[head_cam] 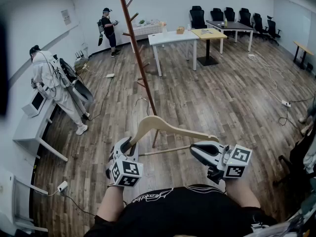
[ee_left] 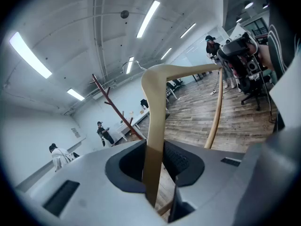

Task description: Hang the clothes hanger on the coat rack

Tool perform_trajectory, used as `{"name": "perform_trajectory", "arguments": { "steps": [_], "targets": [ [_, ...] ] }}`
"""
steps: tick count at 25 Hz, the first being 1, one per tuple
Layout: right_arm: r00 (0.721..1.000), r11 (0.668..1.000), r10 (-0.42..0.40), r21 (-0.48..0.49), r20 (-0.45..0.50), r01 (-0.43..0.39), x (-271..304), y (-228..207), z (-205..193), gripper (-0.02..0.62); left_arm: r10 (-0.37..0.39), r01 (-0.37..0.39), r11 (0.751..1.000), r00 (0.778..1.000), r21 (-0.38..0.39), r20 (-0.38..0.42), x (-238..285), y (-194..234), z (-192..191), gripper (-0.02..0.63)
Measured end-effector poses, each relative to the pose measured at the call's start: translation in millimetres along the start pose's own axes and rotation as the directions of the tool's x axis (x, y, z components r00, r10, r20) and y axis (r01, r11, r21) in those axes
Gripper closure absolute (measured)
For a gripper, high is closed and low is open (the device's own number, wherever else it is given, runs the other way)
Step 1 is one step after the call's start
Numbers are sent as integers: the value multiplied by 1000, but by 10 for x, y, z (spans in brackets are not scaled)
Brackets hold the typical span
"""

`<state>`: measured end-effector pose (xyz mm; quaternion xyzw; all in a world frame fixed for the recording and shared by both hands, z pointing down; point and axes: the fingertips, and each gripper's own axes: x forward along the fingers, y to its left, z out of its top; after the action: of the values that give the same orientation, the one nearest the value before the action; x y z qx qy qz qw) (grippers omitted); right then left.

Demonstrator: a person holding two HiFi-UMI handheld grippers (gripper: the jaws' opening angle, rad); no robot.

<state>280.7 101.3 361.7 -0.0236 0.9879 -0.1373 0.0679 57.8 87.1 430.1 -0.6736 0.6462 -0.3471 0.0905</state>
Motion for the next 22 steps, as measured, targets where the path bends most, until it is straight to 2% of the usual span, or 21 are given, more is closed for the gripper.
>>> {"name": "perform_trajectory", "arguments": {
  "steps": [8,16,22],
  "targets": [
    [1000,1000,20,13,23,-20,-22,20,-47,557,-7,7,999,1000,43,-8,-26,-32,15,512],
    [998,999,31,-38,-59,-34,271,-51,-242,557,-14,15,999,999,37,-37,93,31,-232,512],
    [996,999,37,8,-85,-36,627,-258,-361,557,-30,32,999,998,26,-52,336,219,-517,512]
  ]
}}
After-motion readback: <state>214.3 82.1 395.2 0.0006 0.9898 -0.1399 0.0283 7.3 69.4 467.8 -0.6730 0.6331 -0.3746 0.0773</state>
